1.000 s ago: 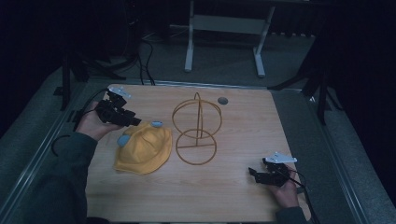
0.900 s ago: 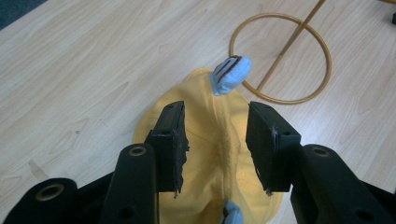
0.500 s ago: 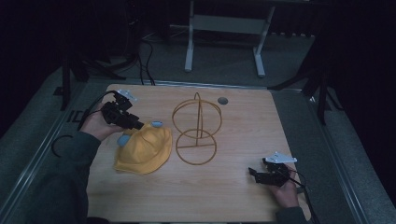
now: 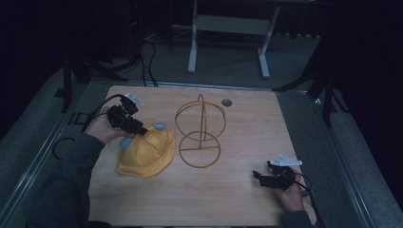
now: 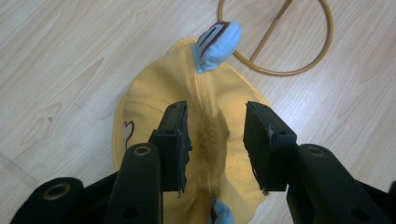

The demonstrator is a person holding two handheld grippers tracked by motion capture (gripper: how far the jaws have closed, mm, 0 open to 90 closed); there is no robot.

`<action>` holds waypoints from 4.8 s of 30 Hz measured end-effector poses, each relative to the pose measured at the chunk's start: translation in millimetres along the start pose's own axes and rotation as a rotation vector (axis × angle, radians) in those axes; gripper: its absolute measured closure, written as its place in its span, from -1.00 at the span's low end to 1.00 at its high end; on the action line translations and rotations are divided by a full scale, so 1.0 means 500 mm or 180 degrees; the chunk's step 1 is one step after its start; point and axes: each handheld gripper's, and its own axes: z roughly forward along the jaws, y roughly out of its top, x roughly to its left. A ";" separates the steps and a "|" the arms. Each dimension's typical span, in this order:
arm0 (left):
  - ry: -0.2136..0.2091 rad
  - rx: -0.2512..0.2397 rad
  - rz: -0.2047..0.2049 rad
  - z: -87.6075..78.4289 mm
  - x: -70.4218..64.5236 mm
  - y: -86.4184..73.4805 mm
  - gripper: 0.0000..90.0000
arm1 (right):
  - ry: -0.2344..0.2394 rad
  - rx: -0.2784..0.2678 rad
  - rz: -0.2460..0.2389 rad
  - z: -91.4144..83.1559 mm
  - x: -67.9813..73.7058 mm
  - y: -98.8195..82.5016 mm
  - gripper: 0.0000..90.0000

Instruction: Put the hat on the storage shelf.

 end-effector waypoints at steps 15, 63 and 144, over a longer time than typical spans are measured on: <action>0.0009 0.0226 0.0028 0.026 0.000 0.006 0.34 | 0.0000 0.0000 0.0000 0.000 0.000 0.000 -0.51; 0.0126 0.0737 0.0166 0.039 0.001 0.008 0.87 | 0.0000 -0.0001 -0.0001 0.000 0.000 0.000 -0.51; 0.0012 -0.0143 0.0128 -0.127 0.017 -0.003 0.87 | -0.0002 -0.0003 -0.0005 0.000 0.000 0.000 -0.51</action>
